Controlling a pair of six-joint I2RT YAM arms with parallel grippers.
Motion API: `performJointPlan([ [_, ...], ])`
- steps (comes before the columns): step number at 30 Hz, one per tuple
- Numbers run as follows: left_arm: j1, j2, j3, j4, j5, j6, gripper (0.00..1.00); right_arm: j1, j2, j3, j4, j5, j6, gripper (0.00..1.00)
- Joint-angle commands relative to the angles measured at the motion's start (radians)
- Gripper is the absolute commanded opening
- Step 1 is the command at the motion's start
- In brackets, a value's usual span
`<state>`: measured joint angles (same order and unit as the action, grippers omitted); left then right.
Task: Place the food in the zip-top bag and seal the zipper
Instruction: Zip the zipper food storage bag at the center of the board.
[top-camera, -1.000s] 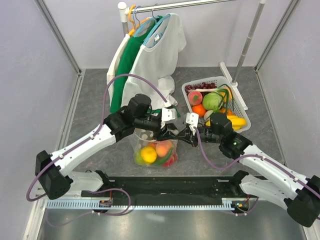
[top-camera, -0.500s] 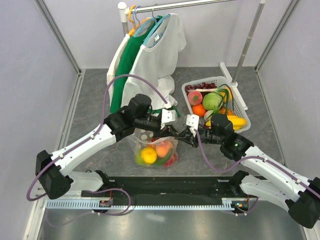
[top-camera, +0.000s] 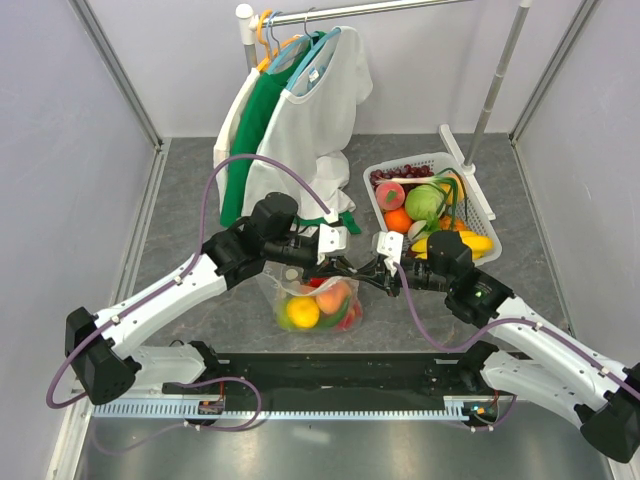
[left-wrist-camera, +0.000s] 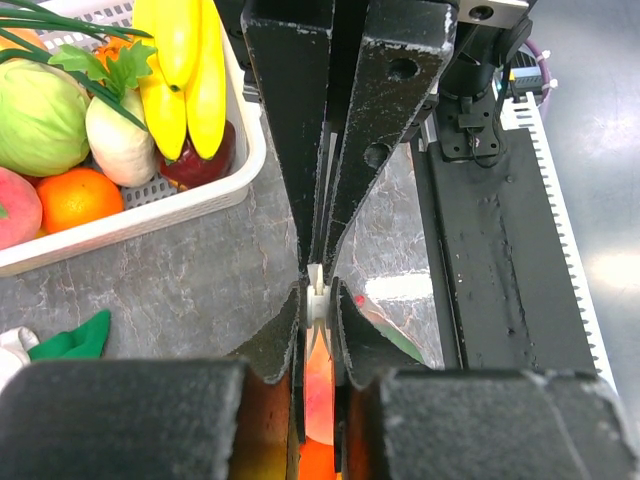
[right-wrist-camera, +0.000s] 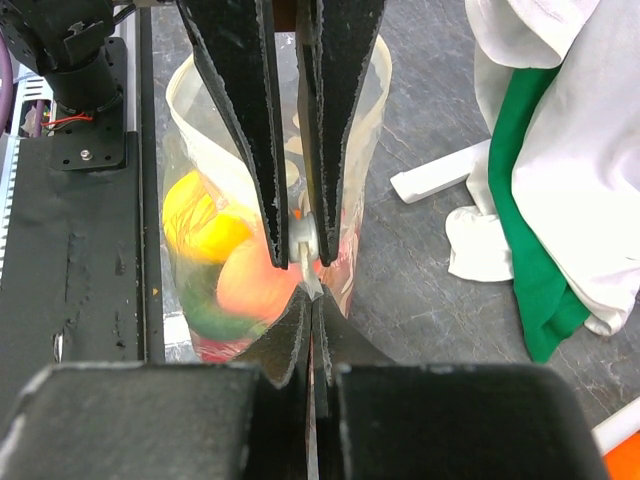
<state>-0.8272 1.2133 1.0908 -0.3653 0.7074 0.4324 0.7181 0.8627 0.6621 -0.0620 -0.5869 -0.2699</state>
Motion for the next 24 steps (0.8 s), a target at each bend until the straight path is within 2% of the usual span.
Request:
performJointPlan([
  [1, 0.003, -0.028, -0.006, -0.047, -0.043, 0.029, 0.02, -0.005, -0.031, 0.008, 0.011, 0.012, -0.034, 0.00],
  [14, 0.053, -0.080, -0.031, -0.136, -0.077, 0.084, 0.02, -0.005, -0.117, -0.018, -0.062, 0.036, -0.054, 0.00],
  [24, 0.140, -0.170, -0.071, -0.234, -0.106, 0.121, 0.02, -0.006, -0.163, -0.010, -0.124, 0.125, -0.071, 0.00],
])
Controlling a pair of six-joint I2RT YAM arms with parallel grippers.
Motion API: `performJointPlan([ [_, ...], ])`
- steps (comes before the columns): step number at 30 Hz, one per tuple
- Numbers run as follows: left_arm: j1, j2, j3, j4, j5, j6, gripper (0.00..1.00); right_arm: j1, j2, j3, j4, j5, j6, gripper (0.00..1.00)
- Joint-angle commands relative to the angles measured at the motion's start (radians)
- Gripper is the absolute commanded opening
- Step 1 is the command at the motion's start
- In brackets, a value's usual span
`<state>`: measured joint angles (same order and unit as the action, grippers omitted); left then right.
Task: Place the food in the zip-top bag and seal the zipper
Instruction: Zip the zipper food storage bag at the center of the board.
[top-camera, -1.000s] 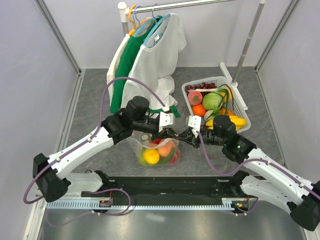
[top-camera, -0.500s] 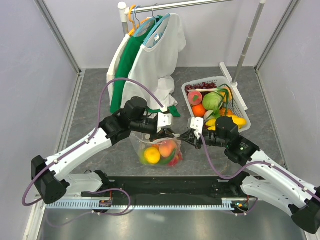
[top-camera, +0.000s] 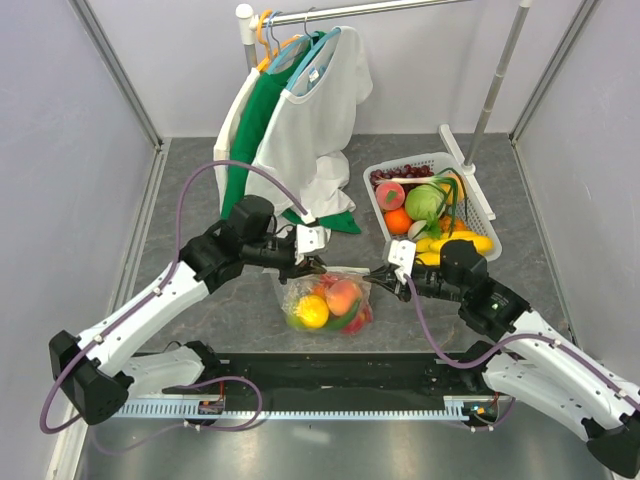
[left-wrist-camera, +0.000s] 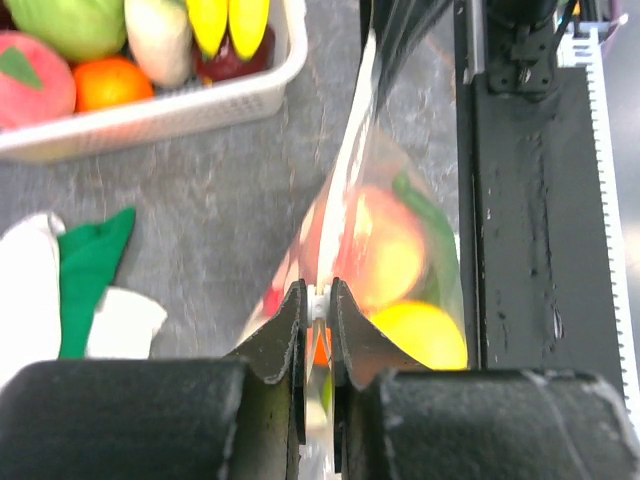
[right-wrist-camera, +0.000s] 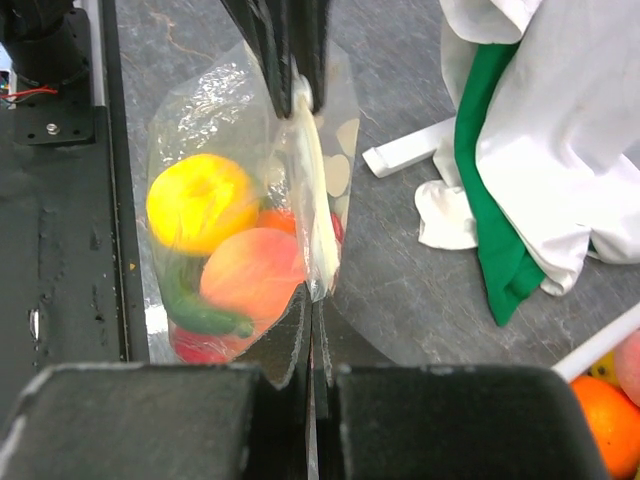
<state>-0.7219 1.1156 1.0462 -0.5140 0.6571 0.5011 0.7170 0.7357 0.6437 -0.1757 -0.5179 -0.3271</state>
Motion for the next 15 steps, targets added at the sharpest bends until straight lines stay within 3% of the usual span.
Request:
performJointPlan([
  [1, 0.041, -0.089, -0.038, -0.098, -0.063, 0.054, 0.02, -0.005, -0.042, 0.008, -0.016, 0.061, -0.015, 0.00],
  [10, 0.162, -0.250, -0.090, -0.259, -0.158, 0.091, 0.02, -0.005, -0.093, 0.017, -0.077, 0.102, -0.024, 0.00],
  [15, 0.174, -0.341, -0.114, -0.313, -0.204, 0.125, 0.02, -0.005, -0.108, 0.024, -0.114, 0.134, -0.046, 0.00],
])
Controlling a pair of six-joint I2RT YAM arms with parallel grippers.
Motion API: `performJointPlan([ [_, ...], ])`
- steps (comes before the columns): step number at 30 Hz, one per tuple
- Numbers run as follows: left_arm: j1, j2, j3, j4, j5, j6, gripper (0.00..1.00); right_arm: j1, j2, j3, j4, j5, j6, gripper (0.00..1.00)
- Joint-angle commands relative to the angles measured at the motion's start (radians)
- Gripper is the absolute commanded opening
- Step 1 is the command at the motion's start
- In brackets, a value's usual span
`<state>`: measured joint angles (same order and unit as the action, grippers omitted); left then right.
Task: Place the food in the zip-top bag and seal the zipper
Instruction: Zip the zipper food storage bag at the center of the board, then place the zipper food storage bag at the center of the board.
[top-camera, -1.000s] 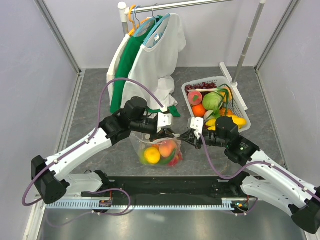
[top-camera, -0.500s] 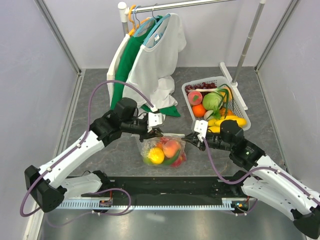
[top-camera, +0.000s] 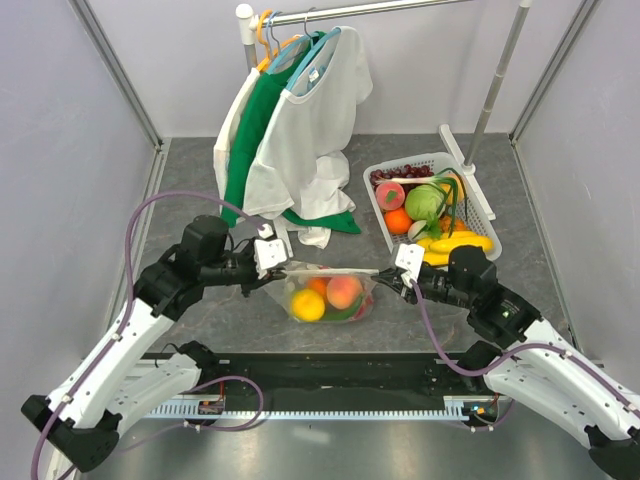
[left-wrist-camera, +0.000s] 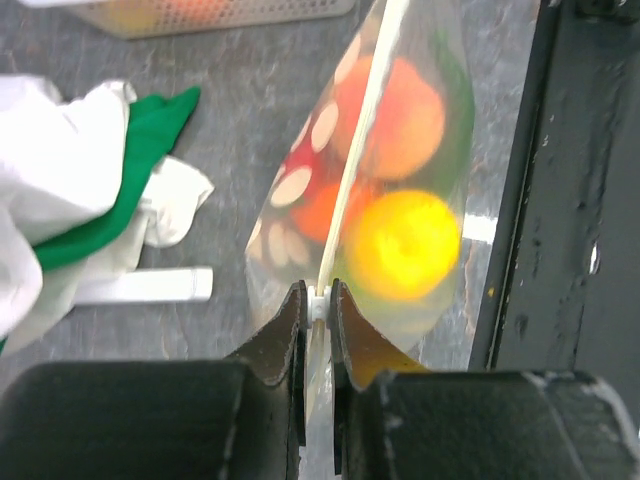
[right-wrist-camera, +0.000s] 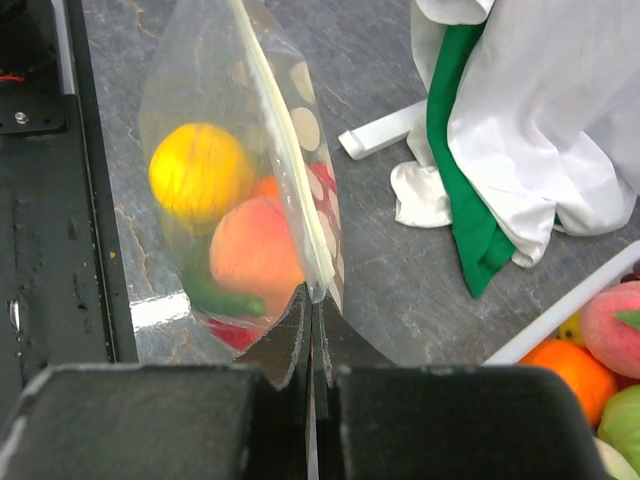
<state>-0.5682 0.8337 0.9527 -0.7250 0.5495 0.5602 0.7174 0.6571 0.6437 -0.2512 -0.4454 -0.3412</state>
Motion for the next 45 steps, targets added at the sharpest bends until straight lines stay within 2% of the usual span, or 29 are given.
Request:
performJointPlan([
  [1, 0.021, -0.070, -0.031, -0.112, -0.112, 0.069, 0.02, -0.006, -0.031, 0.024, -0.045, 0.068, -0.038, 0.00],
  [9, 0.025, -0.151, -0.089, -0.168, -0.197, 0.064, 0.02, -0.006, -0.068, 0.016, -0.079, 0.122, -0.056, 0.00],
  [21, 0.025, -0.206, -0.124, -0.274, -0.292, 0.075, 0.03, -0.006, -0.108, 0.011, -0.118, 0.125, -0.079, 0.00],
  [23, 0.025, -0.200, -0.094, -0.304, -0.274, 0.073, 0.14, -0.006, -0.111, 0.013, -0.122, 0.108, -0.082, 0.00],
  [24, 0.025, -0.194, -0.077, -0.310, -0.231, 0.066, 0.33, -0.006, -0.108, 0.013, -0.120, 0.100, -0.081, 0.00],
  [26, 0.025, -0.170, -0.008, -0.317, -0.169, 0.052, 0.46, -0.006, -0.097, 0.019, -0.118, 0.067, -0.073, 0.00],
  [27, 0.025, -0.154, 0.021, -0.329, -0.089, 0.049, 0.60, -0.006, -0.084, 0.023, -0.117, 0.053, -0.071, 0.00],
  [28, 0.024, -0.115, 0.073, -0.329, -0.062, 0.040, 0.67, -0.006, -0.077, 0.034, -0.118, 0.042, -0.053, 0.00],
  [30, 0.024, -0.064, 0.124, -0.329, -0.022, 0.012, 0.75, -0.006, -0.056, 0.046, -0.118, 0.021, -0.038, 0.00],
  [34, 0.019, 0.016, 0.218, -0.280, 0.027, 0.004, 0.79, -0.006, -0.053, 0.060, -0.120, 0.002, -0.035, 0.00],
  [40, -0.035, 0.145, 0.230, -0.136, 0.021, 0.056, 0.78, -0.006, -0.068, 0.066, -0.123, -0.010, -0.071, 0.00],
  [45, -0.148, 0.260, 0.205, -0.022, -0.036, 0.102, 0.78, -0.006, -0.065, 0.077, -0.129, -0.015, -0.078, 0.00],
])
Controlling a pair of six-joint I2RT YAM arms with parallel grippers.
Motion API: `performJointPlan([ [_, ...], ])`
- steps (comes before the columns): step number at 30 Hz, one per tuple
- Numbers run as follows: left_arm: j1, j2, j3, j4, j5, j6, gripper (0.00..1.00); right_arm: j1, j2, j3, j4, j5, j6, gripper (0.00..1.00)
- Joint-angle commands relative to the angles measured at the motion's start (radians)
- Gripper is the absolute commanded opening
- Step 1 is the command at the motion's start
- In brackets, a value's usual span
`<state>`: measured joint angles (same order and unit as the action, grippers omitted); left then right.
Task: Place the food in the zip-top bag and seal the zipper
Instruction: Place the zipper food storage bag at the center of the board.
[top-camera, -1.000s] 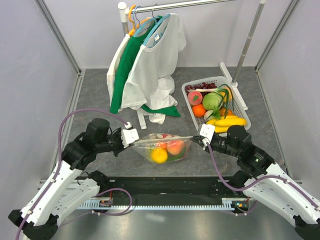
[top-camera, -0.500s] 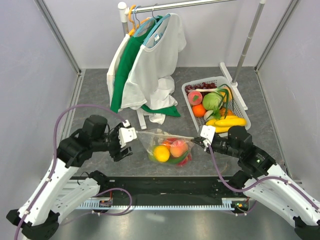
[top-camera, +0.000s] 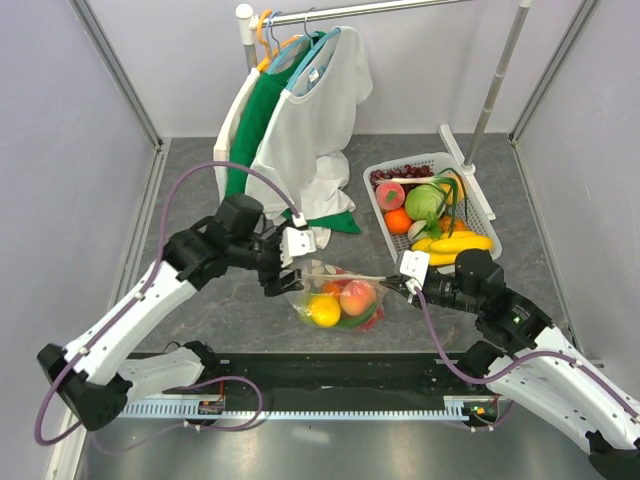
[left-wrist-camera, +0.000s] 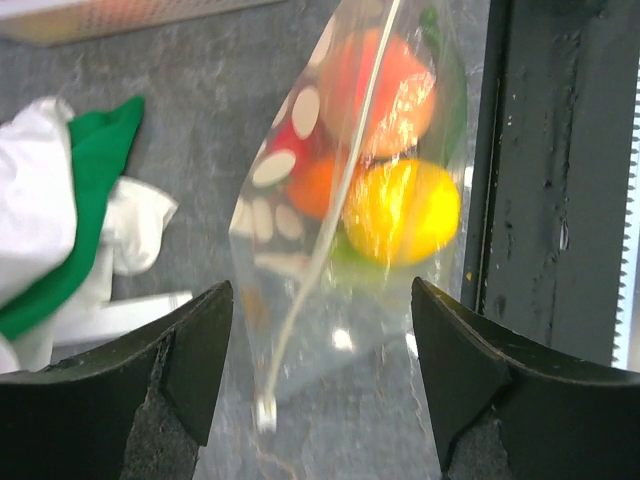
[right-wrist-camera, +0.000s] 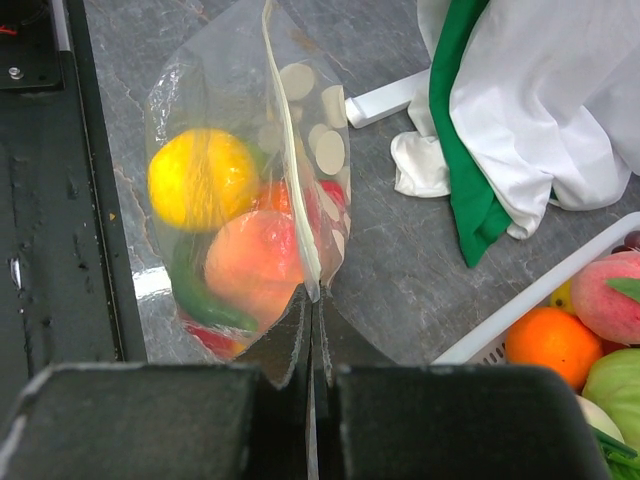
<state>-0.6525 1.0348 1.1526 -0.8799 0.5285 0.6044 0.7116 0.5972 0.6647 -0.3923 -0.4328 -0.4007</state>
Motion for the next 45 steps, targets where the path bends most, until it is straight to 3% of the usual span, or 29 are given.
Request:
performJointPlan([
  [1, -0.074, 0.074, -0.005, 0.150, -0.019, 0.064, 0.79, 0.000, -0.007, 0.062, 0.009, -0.030, -0.020, 0.00],
  [5, -0.088, 0.132, -0.017, 0.193, -0.018, 0.070, 0.75, 0.000, -0.008, 0.079, -0.003, -0.038, -0.020, 0.00],
  [8, -0.088, 0.163, -0.024, 0.193, 0.013, 0.063, 0.55, 0.000, -0.016, 0.084, -0.013, -0.041, -0.018, 0.00],
  [9, -0.090, 0.166, -0.025, 0.187, 0.027, 0.055, 0.40, 0.000, -0.016, 0.082, -0.016, -0.041, -0.017, 0.00],
  [11, -0.090, 0.169, -0.014, 0.167, 0.079, 0.044, 0.26, 0.000, -0.022, 0.079, -0.017, -0.034, -0.006, 0.00],
  [12, -0.090, 0.171, -0.008, 0.159, 0.085, 0.037, 0.12, 0.000, -0.022, 0.078, -0.017, -0.026, 0.003, 0.00],
  [14, -0.088, 0.180, 0.010, 0.157, 0.076, 0.005, 0.03, 0.000, -0.025, 0.073, -0.011, -0.014, 0.043, 0.00],
  [17, -0.087, 0.194, 0.035, 0.147, 0.067, 0.001, 0.02, 0.002, -0.034, 0.061, 0.009, 0.008, 0.075, 0.00],
  [18, -0.085, 0.208, 0.042, 0.150, 0.058, 0.000, 0.02, 0.000, -0.034, 0.058, 0.015, 0.060, 0.109, 0.20],
  [21, -0.076, 0.261, 0.107, 0.150, 0.005, -0.037, 0.02, 0.000, -0.013, 0.079, 0.004, 0.137, 0.193, 0.56],
  [22, -0.072, 0.278, 0.154, 0.150, -0.008, -0.043, 0.02, 0.000, -0.007, 0.104, -0.025, 0.152, 0.212, 0.73],
  [25, -0.055, 0.341, 0.252, 0.170, -0.091, -0.037, 0.02, 0.000, 0.012, 0.148, -0.049, 0.155, 0.325, 0.98],
  [31, -0.026, 0.453, 0.435, 0.180, -0.157, 0.024, 0.02, -0.018, 0.004, 0.203, -0.043, 0.196, 0.373, 0.98],
  [34, -0.026, 0.458, 0.434, 0.173, -0.151, 0.021, 0.02, -0.020, 0.004, 0.225, -0.046, 0.213, 0.372, 0.98],
  [38, -0.058, 0.406, 0.284, 0.128, -0.052, 0.048, 0.02, -0.023, 0.003, 0.233, -0.068, 0.229, 0.373, 0.98],
  [45, -0.183, 0.344, -0.074, 0.162, -0.005, -0.078, 0.02, -0.032, -0.016, 0.211, -0.106, 0.278, 0.375, 0.98],
])
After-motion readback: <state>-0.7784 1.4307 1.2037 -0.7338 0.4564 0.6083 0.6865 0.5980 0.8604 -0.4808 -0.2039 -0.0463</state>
